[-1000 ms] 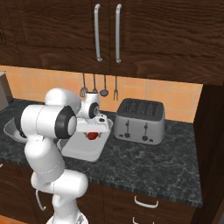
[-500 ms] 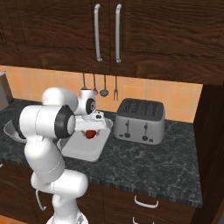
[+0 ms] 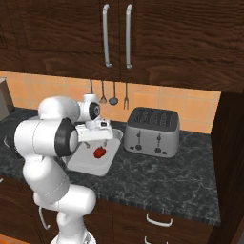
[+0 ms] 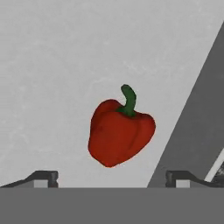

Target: Place one bell pepper and one chicken drumstick in each tupperware on the nearby counter, to pack two identical lunches.

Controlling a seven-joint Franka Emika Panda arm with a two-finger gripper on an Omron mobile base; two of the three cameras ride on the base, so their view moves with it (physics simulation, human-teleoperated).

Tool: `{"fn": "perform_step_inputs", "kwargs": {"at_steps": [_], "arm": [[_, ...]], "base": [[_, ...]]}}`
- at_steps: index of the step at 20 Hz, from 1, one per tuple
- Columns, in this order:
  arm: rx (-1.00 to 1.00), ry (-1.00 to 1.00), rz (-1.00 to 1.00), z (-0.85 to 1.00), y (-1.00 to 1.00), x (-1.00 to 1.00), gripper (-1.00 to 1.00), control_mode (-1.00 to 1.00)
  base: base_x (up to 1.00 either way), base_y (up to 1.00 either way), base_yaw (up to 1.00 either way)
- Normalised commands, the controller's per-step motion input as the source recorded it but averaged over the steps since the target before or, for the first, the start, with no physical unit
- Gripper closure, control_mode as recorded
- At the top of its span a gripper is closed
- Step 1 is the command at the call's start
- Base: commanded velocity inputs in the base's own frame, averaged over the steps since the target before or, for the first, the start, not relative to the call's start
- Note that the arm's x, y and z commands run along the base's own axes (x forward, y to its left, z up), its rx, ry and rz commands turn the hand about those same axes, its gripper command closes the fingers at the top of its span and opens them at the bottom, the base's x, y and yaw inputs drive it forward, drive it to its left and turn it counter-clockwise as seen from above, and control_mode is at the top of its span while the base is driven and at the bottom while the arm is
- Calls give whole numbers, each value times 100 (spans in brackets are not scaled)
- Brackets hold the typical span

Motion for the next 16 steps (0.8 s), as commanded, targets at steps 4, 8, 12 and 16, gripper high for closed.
{"fn": "perform_step_inputs", "kwargs": {"at_steps": [4,8,12,16], "arm": [[0,-6,0,1,-1,-100,-100,-100],[1,-17,0,0,-8,-100,-100,-100],[2,-16,0,23,-8,-100,-100,-100],[1,-11,2,73,-6,-100,-100,-100]], "base": [[0,0,0],[0,0,0],[0,0,0],[0,0,0]]}}
